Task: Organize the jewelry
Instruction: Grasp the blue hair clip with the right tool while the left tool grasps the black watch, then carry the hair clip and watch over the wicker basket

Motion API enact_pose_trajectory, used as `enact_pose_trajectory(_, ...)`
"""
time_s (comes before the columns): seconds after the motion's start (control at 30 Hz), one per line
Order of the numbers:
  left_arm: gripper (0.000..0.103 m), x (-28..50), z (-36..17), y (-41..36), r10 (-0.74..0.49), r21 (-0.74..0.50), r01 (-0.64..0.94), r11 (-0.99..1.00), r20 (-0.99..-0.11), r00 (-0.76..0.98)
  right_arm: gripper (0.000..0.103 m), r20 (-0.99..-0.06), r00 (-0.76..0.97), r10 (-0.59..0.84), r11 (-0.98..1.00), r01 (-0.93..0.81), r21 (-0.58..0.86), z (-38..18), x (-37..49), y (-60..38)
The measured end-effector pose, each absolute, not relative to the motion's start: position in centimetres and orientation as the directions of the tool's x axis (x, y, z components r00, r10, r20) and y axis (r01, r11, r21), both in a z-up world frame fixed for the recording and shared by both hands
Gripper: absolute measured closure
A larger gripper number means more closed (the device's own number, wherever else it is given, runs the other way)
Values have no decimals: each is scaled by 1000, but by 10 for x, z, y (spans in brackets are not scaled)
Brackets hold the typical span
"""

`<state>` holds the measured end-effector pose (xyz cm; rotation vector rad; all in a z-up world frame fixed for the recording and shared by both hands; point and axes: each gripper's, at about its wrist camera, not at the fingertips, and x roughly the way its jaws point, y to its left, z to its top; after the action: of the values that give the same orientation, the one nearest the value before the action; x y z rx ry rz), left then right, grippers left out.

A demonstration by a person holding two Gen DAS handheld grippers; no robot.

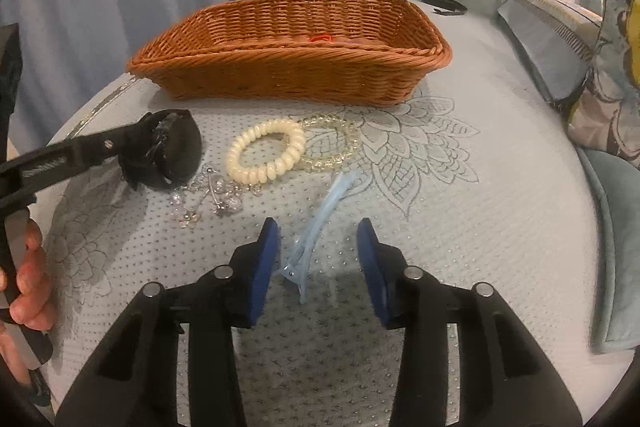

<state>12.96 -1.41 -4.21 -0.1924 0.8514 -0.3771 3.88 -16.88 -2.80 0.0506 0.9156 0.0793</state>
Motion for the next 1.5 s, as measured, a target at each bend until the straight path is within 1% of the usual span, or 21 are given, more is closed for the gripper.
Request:
enact_pose_trajectory(0.03, 71, 132, -45, -14, -393, -312, 241, 919, -702, 593, 70, -791, 606, 87, 996, -45, 74, -28, 38, -169)
enact_pose_trajectory(0.1, 74, 133, -45, -14, -397, -316, 241, 918, -702, 591, 72, -791, 607, 75, 997, -39, 65, -27, 39, -171)
enact_pose_trajectory(0.17, 82, 132, -44, -14, -408, -323, 250, 913, -701, 585, 72, -792, 610, 37, 999, -18, 32, -27, 37, -174)
enact_pose_trajectory(0.23, 82, 129, -44, -15, -403, -314, 252, 915, -701, 588, 72, -794, 608, 17, 1000, 7, 26, -28, 37, -182)
enact_pose_trajectory(0.33, 82, 128, -46, -15, -399, -312, 249, 917, -699, 594, 72, -796, 601, 67, 996, 8, 89, -30, 38, -192)
enact_pose_trajectory(0.4, 83, 126, -46, -16, -398, -312, 247, 917, -696, 598, 72, -795, 602, 75, 995, 6, 98, -32, 39, -193)
enact_pose_trajectory(0.5, 85, 124, -45, -17, -390, -302, 248, 921, -691, 609, 72, -795, 603, 70, 996, 6, 92, -32, 40, -193)
enact_pose_trajectory(0.53, 88, 123, -45, -18, -381, -292, 246, 924, -689, 616, 72, -793, 605, 67, 996, 5, 89, -32, 40, -193)
enact_pose_trajectory(0.57, 92, 122, -44, -19, -375, -284, 244, 927, -687, 623, 73, -791, 608, 67, 996, 4, 88, -32, 41, -192)
enact_pose_trajectory(0.6, 94, 120, -44, -20, -369, -279, 242, 929, -684, 629, 86, -789, 610, 73, 996, -1, 91, -32, 41, -191)
enact_pose_trajectory(0.63, 94, 118, -43, -20, -369, -276, 245, 929, -678, 635, 92, -788, 611, 83, 995, -9, 97, -32, 40, -190)
enact_pose_trajectory(0.73, 94, 114, -42, -20, -367, -270, 248, 930, -669, 647, 93, -780, 621, 84, 996, -21, 90, -30, 37, -188)
enact_pose_trajectory(1.0, 94, 97, -32, -14, -402, -301, 270, 915, -604, 689, 94, -738, 655, 164, 985, -65, 161, -22, 29, -194)
enact_pose_trajectory(1.23, 94, 84, -22, -4, -442, -364, 275, 890, -534, 721, 94, -687, 704, 177, 983, -87, 164, -10, 20, -194)
enact_pose_trajectory(1.4, 94, 77, -12, 0, -450, -378, 281, 882, -504, 737, 94, -659, 733, 171, 983, -83, 162, 2, 17, -198)
enact_pose_trajectory(1.5, 94, 77, 4, -1, -459, -380, 296, 877, -476, 750, 94, -637, 751, 173, 983, -95, 155, 20, 19, -198)
